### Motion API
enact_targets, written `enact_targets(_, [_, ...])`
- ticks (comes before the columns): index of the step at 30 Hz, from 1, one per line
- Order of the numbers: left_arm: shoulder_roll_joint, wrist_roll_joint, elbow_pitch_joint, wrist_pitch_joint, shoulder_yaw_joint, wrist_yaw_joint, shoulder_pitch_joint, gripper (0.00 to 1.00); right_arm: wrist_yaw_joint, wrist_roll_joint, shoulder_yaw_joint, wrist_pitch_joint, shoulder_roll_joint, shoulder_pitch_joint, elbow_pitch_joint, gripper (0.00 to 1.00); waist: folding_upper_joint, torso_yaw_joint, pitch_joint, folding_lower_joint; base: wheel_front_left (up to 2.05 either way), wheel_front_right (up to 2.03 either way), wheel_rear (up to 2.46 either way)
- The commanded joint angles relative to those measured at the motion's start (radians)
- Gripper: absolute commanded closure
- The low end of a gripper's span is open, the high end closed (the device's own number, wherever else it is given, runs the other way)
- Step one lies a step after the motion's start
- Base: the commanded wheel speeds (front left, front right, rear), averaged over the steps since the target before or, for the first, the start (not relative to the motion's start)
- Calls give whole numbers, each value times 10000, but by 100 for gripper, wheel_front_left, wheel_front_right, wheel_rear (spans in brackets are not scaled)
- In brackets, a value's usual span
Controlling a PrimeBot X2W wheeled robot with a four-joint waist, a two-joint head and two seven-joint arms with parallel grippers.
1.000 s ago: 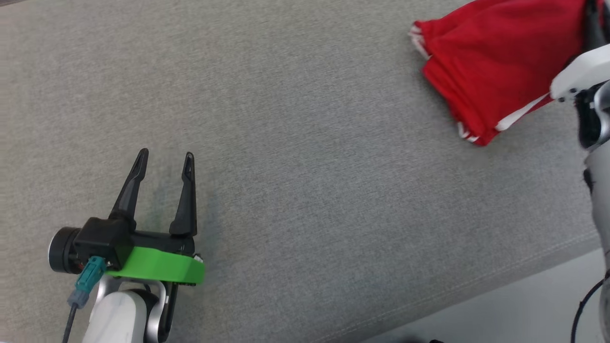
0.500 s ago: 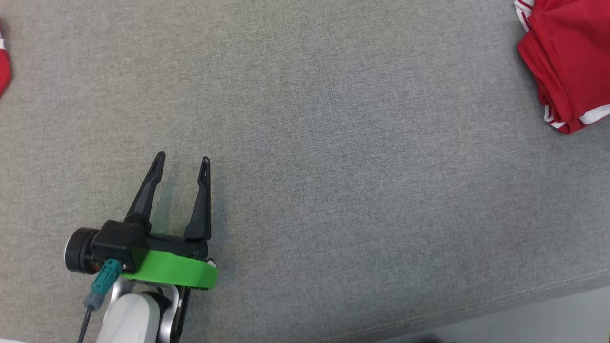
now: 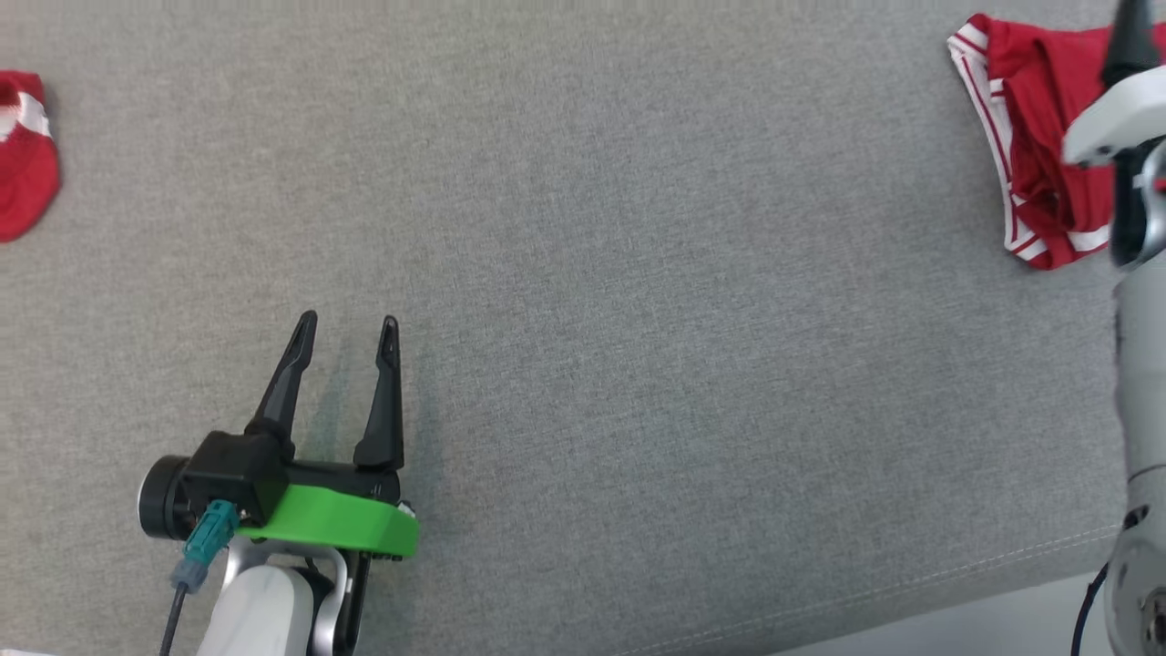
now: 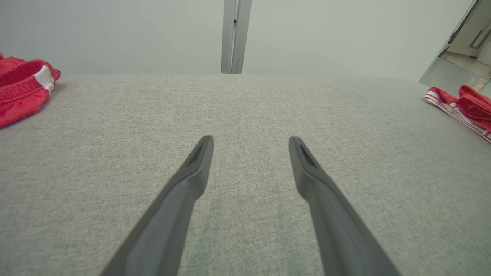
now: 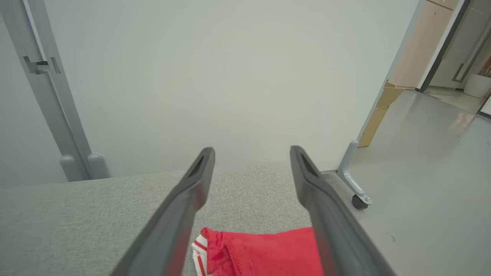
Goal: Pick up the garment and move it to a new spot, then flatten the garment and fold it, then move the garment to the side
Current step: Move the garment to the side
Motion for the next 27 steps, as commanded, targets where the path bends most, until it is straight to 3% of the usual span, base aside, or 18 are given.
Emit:
enact_targets(1, [-35,-129,189,-94,52,52,-118,0,-15,168,289,-27,97,266,-96,0,-1,-30,-577,-1,0,0,0])
enact_targets(10, [-345,-409,1369,-334,573,154,126,0,-15,1292,2331,-28,763,1926,-518,0,-1,340,-2049,-1,0,0,0])
enact_targets(16, [-574,-364,1359,-331,1035,249,728,0,-15,2116,3444,-29,1192,3470,-1193,0,-1,767,-2810,-1,0,0,0])
enact_targets(20, [-646,-263,1353,-333,1209,262,1146,0,-15,2498,3764,-29,1412,4611,-1926,0,-1,1152,-3177,-1,0,0,0])
enact_targets(27, [-711,-133,1255,-335,1395,278,1776,0,-16,2389,3479,-29,1712,6695,-3677,0,-1,1682,-3623,-1,0,0,0])
